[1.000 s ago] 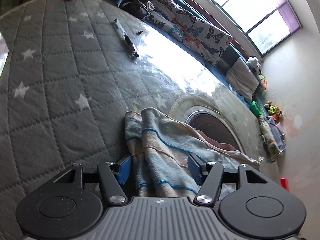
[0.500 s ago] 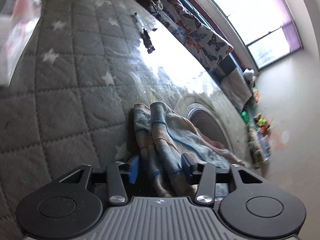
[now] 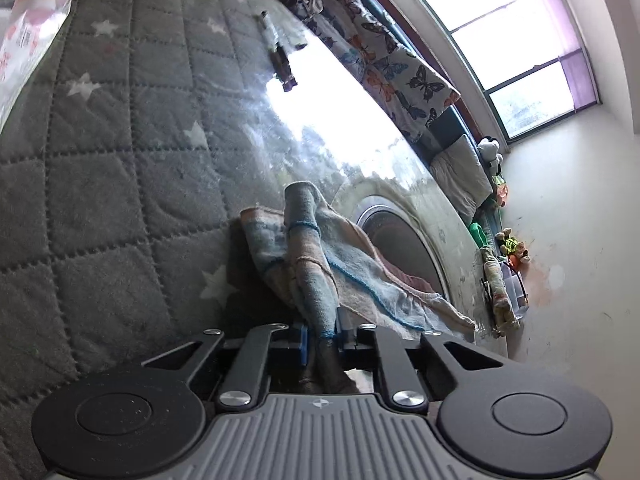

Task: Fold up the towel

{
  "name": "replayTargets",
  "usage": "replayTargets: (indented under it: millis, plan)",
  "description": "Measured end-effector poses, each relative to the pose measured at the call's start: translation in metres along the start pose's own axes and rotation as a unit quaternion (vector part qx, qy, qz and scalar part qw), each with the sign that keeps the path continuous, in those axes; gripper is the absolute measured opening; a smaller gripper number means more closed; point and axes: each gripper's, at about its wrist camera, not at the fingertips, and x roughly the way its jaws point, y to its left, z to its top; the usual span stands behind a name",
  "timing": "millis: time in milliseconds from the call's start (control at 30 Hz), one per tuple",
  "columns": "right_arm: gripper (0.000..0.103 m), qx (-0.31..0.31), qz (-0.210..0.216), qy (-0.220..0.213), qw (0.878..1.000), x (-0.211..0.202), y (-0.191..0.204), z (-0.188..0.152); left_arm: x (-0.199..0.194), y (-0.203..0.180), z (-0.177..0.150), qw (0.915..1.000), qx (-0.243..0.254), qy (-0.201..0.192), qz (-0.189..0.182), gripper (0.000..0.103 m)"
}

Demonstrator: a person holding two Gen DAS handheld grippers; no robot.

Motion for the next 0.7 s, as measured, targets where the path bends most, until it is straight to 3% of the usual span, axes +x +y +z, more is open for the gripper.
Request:
replayTargets:
  millis: [67,133,200,267,400,567,700]
  plan:
    - [0.026,0.016,-0.011,0.004,1.0,-0.004,-0.012,-0.005,-0.003,-0.007,0.001,0.9999,0.012,-0.005,0.0,0.012]
    - [0.029,0.031,-0.023,0.008,0.999,-0.009,-0.024,-0.009,-0.006,-0.013,0.001,0.9997,0.024,-0.01,0.001,0.012]
    - [0.045,0.047,-0.034,0.012,0.998,-0.013,-0.036,-0.014,-0.01,-0.023,0.001,0.9993,0.036,-0.013,0.001,0.011]
    - [0.047,0.063,-0.045,0.016,0.997,-0.018,-0.049,-0.018,-0.013,-0.035,0.0,0.9988,0.047,-0.016,0.0,0.011]
    - [0.063,0.105,-0.064,0.032,0.992,-0.023,-0.076,-0.034,-0.016,-0.066,-0.003,0.9973,0.07,-0.02,-0.01,0.011]
    - [0.064,0.162,-0.076,0.06,0.982,-0.024,-0.107,-0.061,-0.011,-0.108,-0.007,0.9959,0.087,-0.018,-0.016,0.011]
    - [0.068,0.183,-0.055,0.065,0.979,-0.035,-0.111,-0.083,0.001,-0.145,-0.009,0.9954,0.094,-0.015,-0.016,0.011]
